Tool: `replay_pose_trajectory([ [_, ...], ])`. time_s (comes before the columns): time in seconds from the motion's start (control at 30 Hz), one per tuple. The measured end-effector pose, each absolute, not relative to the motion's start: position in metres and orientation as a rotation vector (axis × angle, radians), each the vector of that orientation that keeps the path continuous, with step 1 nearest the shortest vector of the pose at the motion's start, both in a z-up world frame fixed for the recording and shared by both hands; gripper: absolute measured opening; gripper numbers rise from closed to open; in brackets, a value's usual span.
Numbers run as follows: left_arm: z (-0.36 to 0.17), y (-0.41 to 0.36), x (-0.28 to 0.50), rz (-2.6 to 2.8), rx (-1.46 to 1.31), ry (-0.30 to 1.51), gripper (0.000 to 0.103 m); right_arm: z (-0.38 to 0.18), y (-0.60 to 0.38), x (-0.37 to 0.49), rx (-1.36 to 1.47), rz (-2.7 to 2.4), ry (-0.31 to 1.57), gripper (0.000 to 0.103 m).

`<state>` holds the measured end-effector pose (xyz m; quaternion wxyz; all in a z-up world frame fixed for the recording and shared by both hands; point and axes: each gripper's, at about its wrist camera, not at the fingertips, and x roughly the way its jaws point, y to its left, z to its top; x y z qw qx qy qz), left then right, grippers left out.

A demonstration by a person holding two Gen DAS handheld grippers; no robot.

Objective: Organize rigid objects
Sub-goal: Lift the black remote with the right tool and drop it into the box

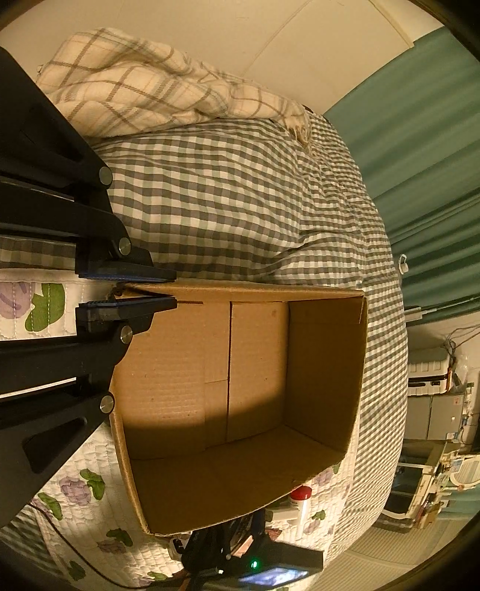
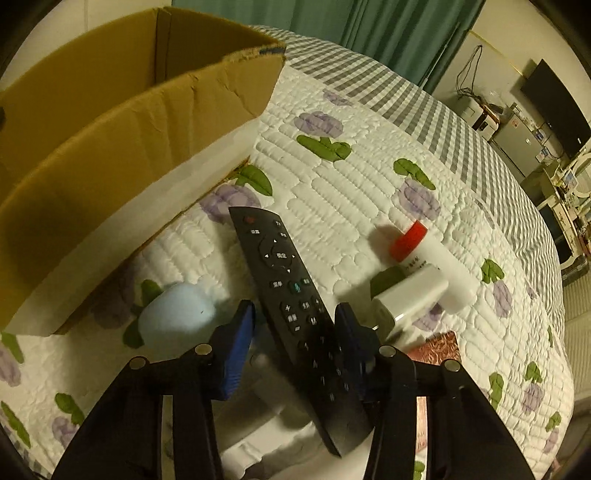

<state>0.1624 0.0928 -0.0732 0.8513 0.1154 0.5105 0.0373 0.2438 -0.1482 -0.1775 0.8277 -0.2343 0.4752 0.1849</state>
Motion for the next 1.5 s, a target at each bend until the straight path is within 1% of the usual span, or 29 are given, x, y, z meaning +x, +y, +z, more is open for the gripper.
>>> replay_pose_trajectory([
  [0.07, -0.074, 0.093, 0.162, 0.076, 0.246, 1.074, 0.008, -0.182, -0.148, 0.248, -0.505, 0.388, 1.015, 0.044],
  [0.23, -0.074, 0.092, 0.162, 0.077, 0.248, 1.074, 0.008, -0.178, -0.146, 0.247, -0.496, 0.385, 1.008, 0.03],
  [0.33, -0.074, 0.092, 0.162, 0.077, 0.256, 1.072, 0.008, -0.17, -0.147, 0.242, -0.494, 0.385, 0.996, 0.027],
  [0.4, -0.074, 0.092, 0.162, 0.078, 0.254, 1.072, 0.008, -0.161, -0.148, 0.238, -0.48, 0.382, 0.982, 0.023],
  [0.47, -0.074, 0.091, 0.162, 0.077, 0.257, 1.072, 0.008, -0.152, -0.149, 0.235, -0.469, 0.384, 0.968, 0.02],
  [0.83, -0.072, 0.089, 0.161, 0.079, 0.272, 1.067, 0.008, -0.093, -0.143, 0.197, -0.435, 0.417, 0.914, 0.019],
  [1.17, -0.07, 0.088, 0.16, 0.063, 0.263, 1.053, 0.008, 0.007, -0.115, 0.159, -0.389, 0.503, 0.779, 0.019],
  [1.27, -0.071, 0.089, 0.16, 0.057, 0.258, 1.05, 0.008, 0.027, -0.096, 0.156, -0.35, 0.564, 0.766, 0.019],
  [1.37, -0.071, 0.091, 0.16, 0.05, 0.254, 1.046, 0.008, 0.03, -0.071, 0.163, -0.297, 0.629, 0.799, 0.019],
  [1.5, -0.07, 0.091, 0.158, 0.039, 0.255, 1.04, 0.008, 0.012, -0.042, 0.186, -0.215, 0.685, 0.891, 0.019],
])
